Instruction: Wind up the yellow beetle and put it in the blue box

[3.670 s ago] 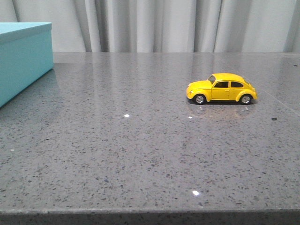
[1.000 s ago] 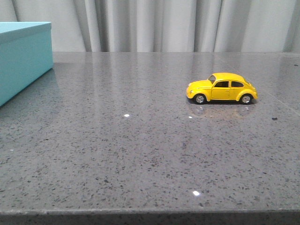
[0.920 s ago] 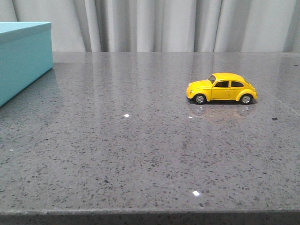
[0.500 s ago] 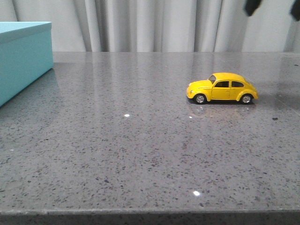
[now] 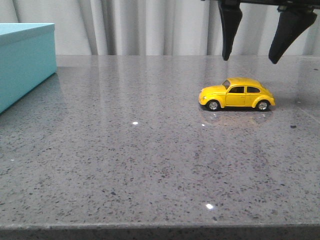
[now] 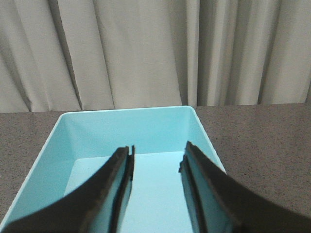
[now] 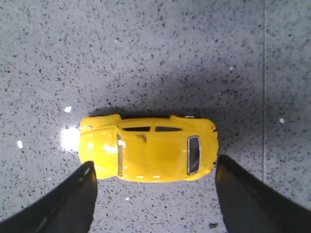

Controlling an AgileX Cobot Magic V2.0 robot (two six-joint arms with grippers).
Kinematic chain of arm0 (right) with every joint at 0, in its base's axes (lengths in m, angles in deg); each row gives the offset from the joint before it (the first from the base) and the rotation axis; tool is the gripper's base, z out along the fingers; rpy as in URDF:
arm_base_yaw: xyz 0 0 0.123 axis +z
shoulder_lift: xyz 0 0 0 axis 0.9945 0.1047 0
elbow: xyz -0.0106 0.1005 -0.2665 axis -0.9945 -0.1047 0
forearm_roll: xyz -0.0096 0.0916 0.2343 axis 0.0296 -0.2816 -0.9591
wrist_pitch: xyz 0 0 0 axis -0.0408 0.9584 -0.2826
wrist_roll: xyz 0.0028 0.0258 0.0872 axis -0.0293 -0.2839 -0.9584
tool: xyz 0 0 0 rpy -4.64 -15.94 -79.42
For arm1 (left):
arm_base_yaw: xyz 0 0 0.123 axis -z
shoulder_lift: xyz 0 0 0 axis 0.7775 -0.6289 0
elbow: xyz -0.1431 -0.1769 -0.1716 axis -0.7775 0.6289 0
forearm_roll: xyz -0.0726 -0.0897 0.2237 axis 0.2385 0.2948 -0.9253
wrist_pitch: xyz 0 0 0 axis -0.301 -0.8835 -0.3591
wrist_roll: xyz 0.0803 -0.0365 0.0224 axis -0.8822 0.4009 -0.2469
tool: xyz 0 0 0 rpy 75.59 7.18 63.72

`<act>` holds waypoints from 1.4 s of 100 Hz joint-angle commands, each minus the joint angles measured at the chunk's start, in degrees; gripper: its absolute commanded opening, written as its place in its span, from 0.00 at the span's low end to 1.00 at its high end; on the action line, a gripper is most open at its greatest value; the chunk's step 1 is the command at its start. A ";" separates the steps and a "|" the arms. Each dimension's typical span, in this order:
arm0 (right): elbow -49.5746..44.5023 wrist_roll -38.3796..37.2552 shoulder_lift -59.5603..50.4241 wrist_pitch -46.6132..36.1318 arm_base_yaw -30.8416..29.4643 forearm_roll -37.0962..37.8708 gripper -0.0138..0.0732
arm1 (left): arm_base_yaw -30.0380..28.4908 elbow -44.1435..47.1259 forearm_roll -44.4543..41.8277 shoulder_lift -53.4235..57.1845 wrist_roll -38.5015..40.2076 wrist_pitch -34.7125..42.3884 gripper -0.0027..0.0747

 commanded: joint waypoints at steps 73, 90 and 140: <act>2.14 -0.14 3.55 -0.91 -0.06 -1.41 0.76 | 2.76 -2.02 0.48 -0.39 0.31 4.02 0.34; 2.14 -0.14 3.66 -0.81 -0.06 -0.77 0.76 | 2.76 -2.02 0.48 -0.39 0.31 4.02 0.34; 1.30 -0.16 3.31 8.46 -3.25 13.11 0.76 | 2.76 -2.02 0.48 -0.39 0.31 4.02 0.34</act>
